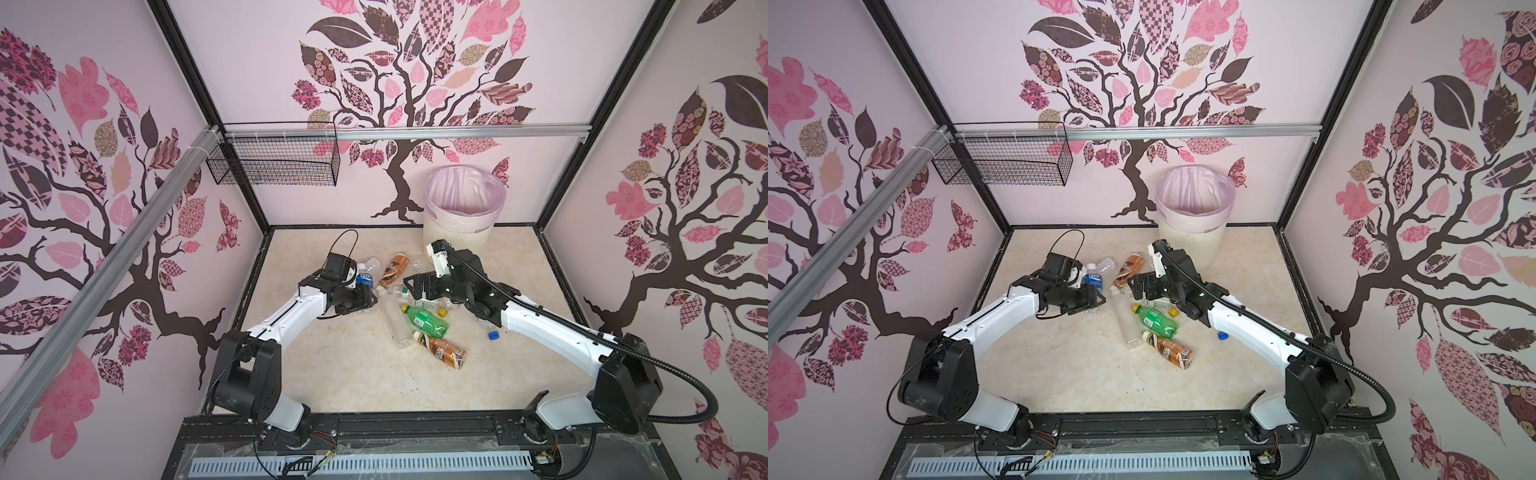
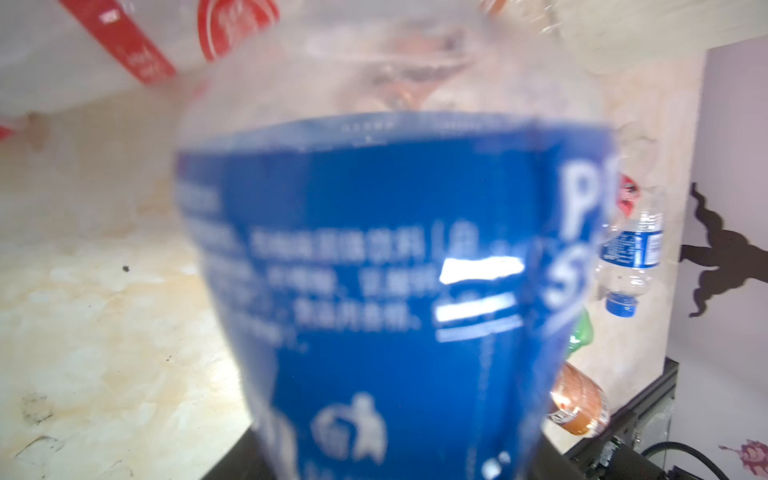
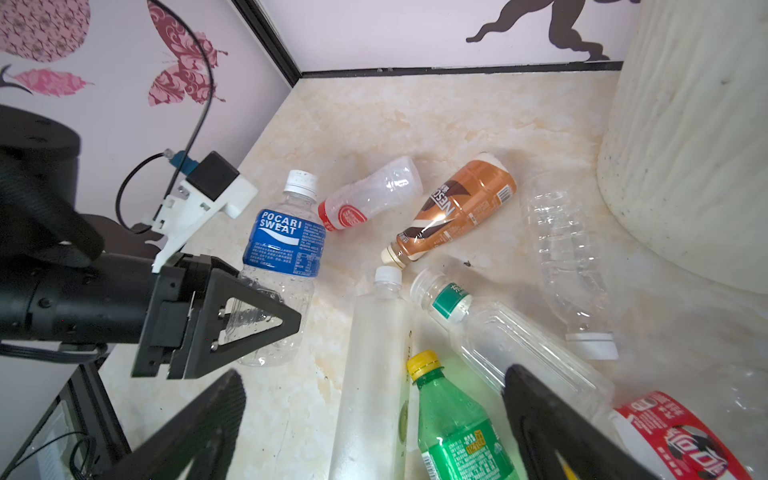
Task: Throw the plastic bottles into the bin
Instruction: 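Lift the Pocari bottle with the left gripper toward the right gripper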
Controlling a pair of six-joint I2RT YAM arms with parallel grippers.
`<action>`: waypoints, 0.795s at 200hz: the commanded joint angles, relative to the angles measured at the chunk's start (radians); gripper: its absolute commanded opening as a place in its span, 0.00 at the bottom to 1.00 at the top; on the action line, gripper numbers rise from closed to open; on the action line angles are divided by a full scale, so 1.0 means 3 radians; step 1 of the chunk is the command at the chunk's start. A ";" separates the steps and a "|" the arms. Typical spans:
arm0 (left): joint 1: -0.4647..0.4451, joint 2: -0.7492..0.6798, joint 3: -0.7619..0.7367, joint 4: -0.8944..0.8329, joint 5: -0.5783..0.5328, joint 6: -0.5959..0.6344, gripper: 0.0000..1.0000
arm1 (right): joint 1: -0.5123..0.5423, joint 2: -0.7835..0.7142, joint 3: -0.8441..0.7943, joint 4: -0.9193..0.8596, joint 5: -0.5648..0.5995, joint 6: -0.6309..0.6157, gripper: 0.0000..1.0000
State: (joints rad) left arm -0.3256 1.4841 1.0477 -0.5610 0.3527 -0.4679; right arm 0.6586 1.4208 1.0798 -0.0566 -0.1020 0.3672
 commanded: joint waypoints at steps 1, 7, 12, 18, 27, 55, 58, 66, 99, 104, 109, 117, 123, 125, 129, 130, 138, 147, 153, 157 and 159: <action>-0.0032 -0.0159 0.0060 0.0350 0.0146 0.0028 0.53 | -0.0006 -0.0074 0.0230 0.0012 0.0094 0.0161 1.00; -0.0046 -0.0163 0.0173 0.0350 0.0140 0.0042 0.53 | -0.0017 -0.0082 0.0283 0.0000 0.0099 0.0167 1.00; -0.0064 -0.0166 0.0276 0.0339 0.0118 0.0074 0.53 | -0.0030 -0.0092 0.0321 0.0004 0.0100 0.0181 0.99; -0.0098 -0.0154 0.0416 0.0319 0.0078 0.0113 0.52 | -0.0055 -0.0108 0.0361 0.0008 0.0088 0.0204 0.99; -0.0159 -0.0126 0.0621 0.0322 0.0012 0.0173 0.53 | -0.0118 -0.0116 0.0439 0.0020 0.0030 0.0260 0.99; -0.0322 -0.0007 0.1062 0.0587 -0.0111 0.0336 0.53 | -0.0458 -0.0091 0.0617 0.0152 -0.0371 0.0552 0.99; -0.0329 0.0005 0.1082 0.0618 -0.0102 0.0357 0.53 | -0.0474 -0.0093 0.0650 0.0146 -0.0380 0.0557 0.99; -0.0336 0.0047 0.1110 0.0697 -0.0061 0.0394 0.53 | -0.0496 -0.0082 0.0726 0.0099 -0.0353 0.0524 0.99; -0.0335 0.0039 0.0806 0.1073 0.0069 0.0342 0.53 | -0.0493 -0.0055 0.0812 0.0048 -0.0298 0.0426 1.00; -0.0336 0.0029 0.0742 0.1134 0.0095 0.0306 0.53 | -0.0497 -0.0044 0.0804 0.0076 -0.0320 0.0435 0.99; -0.0340 0.0029 0.0718 0.1147 0.0119 0.0283 0.53 | -0.0494 -0.0027 0.0789 0.0102 -0.0347 0.0449 1.00; -0.0357 0.0038 0.0728 0.1110 0.0146 0.0297 0.53 | -0.0495 0.0001 0.0775 0.0147 -0.0382 0.0470 1.00; -0.0375 0.0038 0.0746 0.1076 0.0131 0.0332 0.53 | -0.0497 0.0024 0.0767 0.0183 -0.0406 0.0491 0.99; -0.0380 0.0038 0.0750 0.1063 0.0119 0.0344 0.53 | -0.0494 0.0033 0.0765 0.0194 -0.0413 0.0497 0.99; -0.0388 0.0038 0.0751 0.1054 0.0102 0.0360 0.53 | -0.0496 0.0047 0.0760 0.0222 -0.0436 0.0511 1.00; -0.0388 0.0036 0.0751 0.1053 0.0100 0.0359 0.53 | -0.0494 0.0054 0.0759 0.0231 -0.0442 0.0515 1.00; -0.0402 0.0038 0.0742 0.1051 0.0092 0.0359 0.53 | -0.0484 0.0081 0.0743 0.0298 -0.0504 0.0532 0.99; -0.0407 0.0038 0.0727 0.1052 0.0105 0.0348 0.53 | -0.0464 0.0113 0.0754 0.0346 -0.0548 0.0536 0.99; -0.0415 0.0037 0.0724 0.1057 0.0113 0.0343 0.53 | -0.0442 0.0135 0.0770 0.0354 -0.0559 0.0520 0.99; -0.0425 0.0042 0.0717 0.1057 0.0122 0.0344 0.53 | -0.0423 0.0152 0.0792 0.0350 -0.0560 0.0502 0.99; -0.0430 0.0042 0.0720 0.1061 0.0123 0.0343 0.53 | -0.0418 0.0163 0.0803 0.0347 -0.0560 0.0488 0.99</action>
State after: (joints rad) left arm -0.4423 1.4994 1.2854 -0.2836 0.3702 -0.3809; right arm 0.5140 1.4311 1.3010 0.0029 -0.2302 0.5125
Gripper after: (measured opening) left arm 0.548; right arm 0.992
